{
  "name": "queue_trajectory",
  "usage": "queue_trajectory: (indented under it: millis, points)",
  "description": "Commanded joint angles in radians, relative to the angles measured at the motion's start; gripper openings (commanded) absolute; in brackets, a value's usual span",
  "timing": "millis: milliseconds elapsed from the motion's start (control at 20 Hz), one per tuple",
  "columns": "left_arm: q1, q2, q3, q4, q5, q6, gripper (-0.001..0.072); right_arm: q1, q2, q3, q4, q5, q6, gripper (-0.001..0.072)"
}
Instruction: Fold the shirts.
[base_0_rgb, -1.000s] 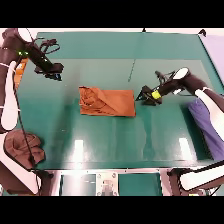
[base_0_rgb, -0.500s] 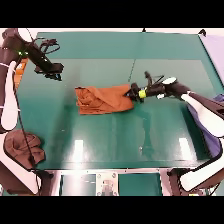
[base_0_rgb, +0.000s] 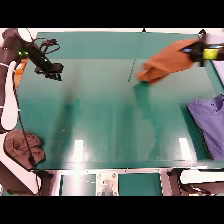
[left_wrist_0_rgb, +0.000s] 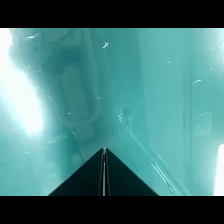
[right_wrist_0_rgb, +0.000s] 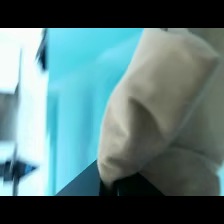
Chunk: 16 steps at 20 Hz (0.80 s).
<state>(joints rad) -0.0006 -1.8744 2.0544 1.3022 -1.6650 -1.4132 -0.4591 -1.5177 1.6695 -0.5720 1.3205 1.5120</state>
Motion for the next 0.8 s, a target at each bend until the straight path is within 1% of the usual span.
queue_trajectory:
  millis: [0, 100, 200, 400, 550, 650, 750]
  points:
    - [0.0, 0.001, 0.0, -0.001, -0.004, -0.003, 0.0022, -0.247, 0.015, 0.112, -0.07, 0.087, 0.117, 0.0018]
    - [0.0, 0.001, 0.0, -0.001, -0.003, -0.015, 0.0022, -0.364, 0.015, 0.139, -0.074, 0.119, 0.139, 0.0018]
    - [0.0, 0.001, 0.0, -0.001, -0.003, -0.022, 0.0022, -0.462, 0.02, 0.15, -0.117, 0.166, 0.161, 0.0018]
    - [0.0, 0.001, 0.0, -0.001, -0.002, -0.023, 0.0022, -0.604, 0.068, 0.15, -0.294, 0.232, 0.184, 0.0017]
    - [0.0, 0.001, 0.0, -0.002, -0.004, -0.023, 0.0022, -0.661, 0.136, 0.14, -0.463, 0.269, 0.214, 0.0016]
    - [0.0, 0.001, 0.0, -0.01, -0.003, -0.023, 0.0022, -0.663, 0.171, 0.103, -0.632, 0.348, 0.24, 0.0016]
    - [0.0, 0.001, 0.0, -0.032, -0.004, -0.022, 0.0022, -0.661, 0.211, 0.005, -0.784, 0.416, 0.254, 0.0017]
